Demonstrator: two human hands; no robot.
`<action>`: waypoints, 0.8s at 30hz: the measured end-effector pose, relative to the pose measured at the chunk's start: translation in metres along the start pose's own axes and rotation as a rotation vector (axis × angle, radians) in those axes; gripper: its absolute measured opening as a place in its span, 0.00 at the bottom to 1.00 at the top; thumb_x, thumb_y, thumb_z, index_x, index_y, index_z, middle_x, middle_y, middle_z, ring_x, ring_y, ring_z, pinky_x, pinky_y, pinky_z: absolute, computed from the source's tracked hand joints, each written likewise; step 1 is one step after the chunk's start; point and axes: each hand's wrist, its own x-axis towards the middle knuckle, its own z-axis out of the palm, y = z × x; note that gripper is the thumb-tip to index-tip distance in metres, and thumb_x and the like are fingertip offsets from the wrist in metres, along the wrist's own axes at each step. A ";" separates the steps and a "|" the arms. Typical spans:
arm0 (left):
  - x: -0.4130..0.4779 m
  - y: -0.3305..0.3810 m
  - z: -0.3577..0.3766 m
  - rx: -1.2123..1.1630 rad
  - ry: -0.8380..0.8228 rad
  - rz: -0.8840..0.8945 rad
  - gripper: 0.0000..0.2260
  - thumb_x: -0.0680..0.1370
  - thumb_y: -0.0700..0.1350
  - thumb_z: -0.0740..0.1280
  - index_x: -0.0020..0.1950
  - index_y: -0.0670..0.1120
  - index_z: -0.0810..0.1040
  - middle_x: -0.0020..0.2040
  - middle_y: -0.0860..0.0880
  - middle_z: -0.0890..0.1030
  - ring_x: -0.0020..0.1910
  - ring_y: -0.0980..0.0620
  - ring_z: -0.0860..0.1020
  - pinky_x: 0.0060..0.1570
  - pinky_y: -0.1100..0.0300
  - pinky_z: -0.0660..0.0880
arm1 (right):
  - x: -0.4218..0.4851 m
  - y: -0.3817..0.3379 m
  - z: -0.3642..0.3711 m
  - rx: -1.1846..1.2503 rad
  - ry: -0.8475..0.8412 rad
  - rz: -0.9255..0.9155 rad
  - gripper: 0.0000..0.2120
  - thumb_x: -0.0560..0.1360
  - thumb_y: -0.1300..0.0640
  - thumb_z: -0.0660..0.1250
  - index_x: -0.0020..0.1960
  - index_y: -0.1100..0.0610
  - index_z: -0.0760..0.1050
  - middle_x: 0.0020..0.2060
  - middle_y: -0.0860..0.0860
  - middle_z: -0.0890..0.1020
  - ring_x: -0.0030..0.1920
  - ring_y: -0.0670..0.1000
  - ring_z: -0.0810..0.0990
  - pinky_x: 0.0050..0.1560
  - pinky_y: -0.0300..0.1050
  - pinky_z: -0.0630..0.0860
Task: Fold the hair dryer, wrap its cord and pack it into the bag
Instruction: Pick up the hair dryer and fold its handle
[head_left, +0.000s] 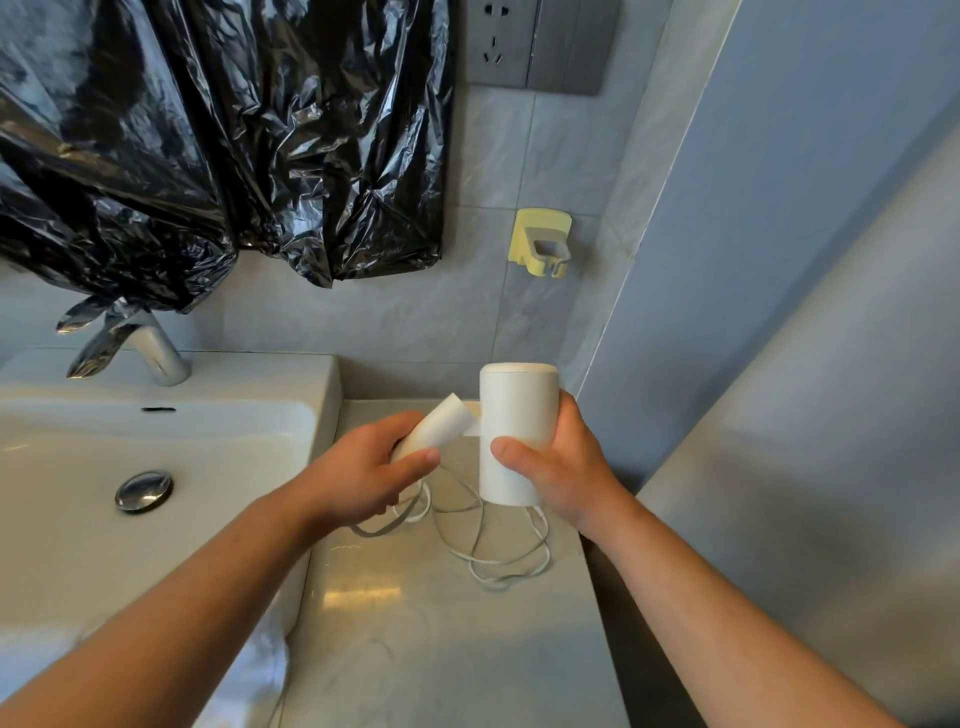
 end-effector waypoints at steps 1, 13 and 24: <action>0.003 0.001 0.000 0.018 -0.002 -0.010 0.08 0.80 0.52 0.65 0.58 0.55 0.73 0.40 0.51 0.79 0.33 0.54 0.78 0.38 0.54 0.79 | 0.001 0.001 0.003 0.060 0.029 0.015 0.34 0.61 0.49 0.73 0.64 0.47 0.64 0.54 0.48 0.77 0.50 0.47 0.80 0.40 0.39 0.77; 0.015 0.009 0.014 0.193 0.105 -0.012 0.15 0.80 0.62 0.54 0.45 0.53 0.71 0.37 0.53 0.77 0.36 0.49 0.76 0.41 0.50 0.75 | 0.009 0.003 0.014 -0.019 0.244 0.015 0.27 0.67 0.40 0.71 0.61 0.51 0.72 0.50 0.49 0.80 0.45 0.47 0.81 0.33 0.38 0.74; 0.020 0.004 -0.001 0.523 -0.106 0.038 0.19 0.78 0.66 0.54 0.50 0.53 0.74 0.39 0.51 0.79 0.37 0.52 0.77 0.42 0.50 0.77 | 0.019 -0.003 -0.002 -0.213 0.008 0.002 0.30 0.61 0.36 0.70 0.60 0.45 0.71 0.49 0.46 0.80 0.47 0.50 0.81 0.45 0.53 0.82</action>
